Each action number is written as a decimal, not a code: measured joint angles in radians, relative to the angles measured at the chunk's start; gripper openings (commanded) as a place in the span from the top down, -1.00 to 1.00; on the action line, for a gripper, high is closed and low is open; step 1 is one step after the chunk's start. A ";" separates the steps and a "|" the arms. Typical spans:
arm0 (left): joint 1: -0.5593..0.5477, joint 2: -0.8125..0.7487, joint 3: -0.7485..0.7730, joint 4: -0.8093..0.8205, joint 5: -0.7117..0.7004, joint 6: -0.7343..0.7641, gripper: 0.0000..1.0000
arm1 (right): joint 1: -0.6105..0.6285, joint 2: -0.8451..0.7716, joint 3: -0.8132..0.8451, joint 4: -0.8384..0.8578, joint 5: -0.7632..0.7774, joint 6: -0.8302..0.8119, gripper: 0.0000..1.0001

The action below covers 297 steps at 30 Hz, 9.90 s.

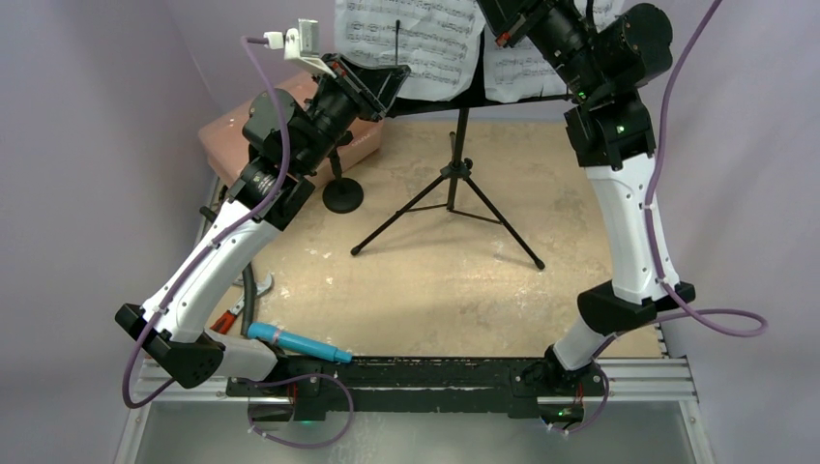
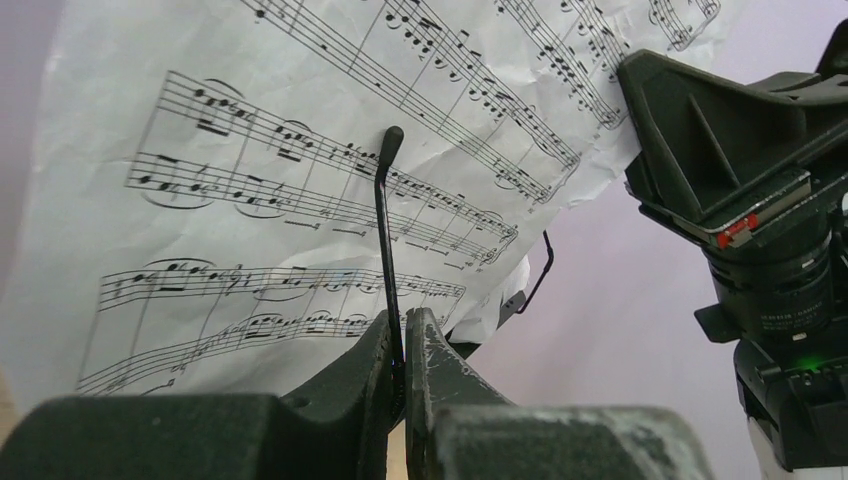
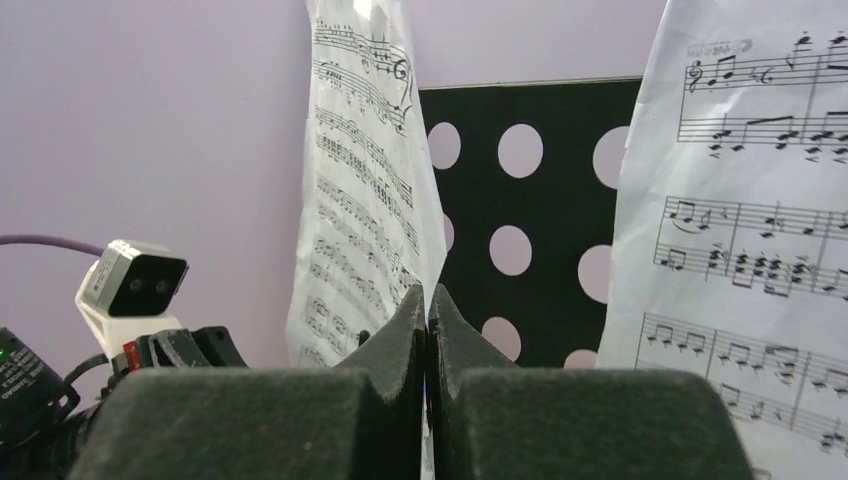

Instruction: Set up the instrument practice props

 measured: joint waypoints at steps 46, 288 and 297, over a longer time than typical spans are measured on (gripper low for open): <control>0.000 0.001 0.000 0.010 0.011 -0.001 0.29 | 0.000 0.093 0.122 -0.006 -0.112 -0.035 0.53; -0.088 -0.021 -0.877 0.357 0.403 -0.564 1.00 | 0.001 -0.785 -1.323 -0.328 0.062 -0.051 -0.95; -0.093 -0.018 -0.935 0.401 0.364 -0.578 0.20 | 0.001 -0.784 -1.311 -0.322 0.062 -0.051 -0.96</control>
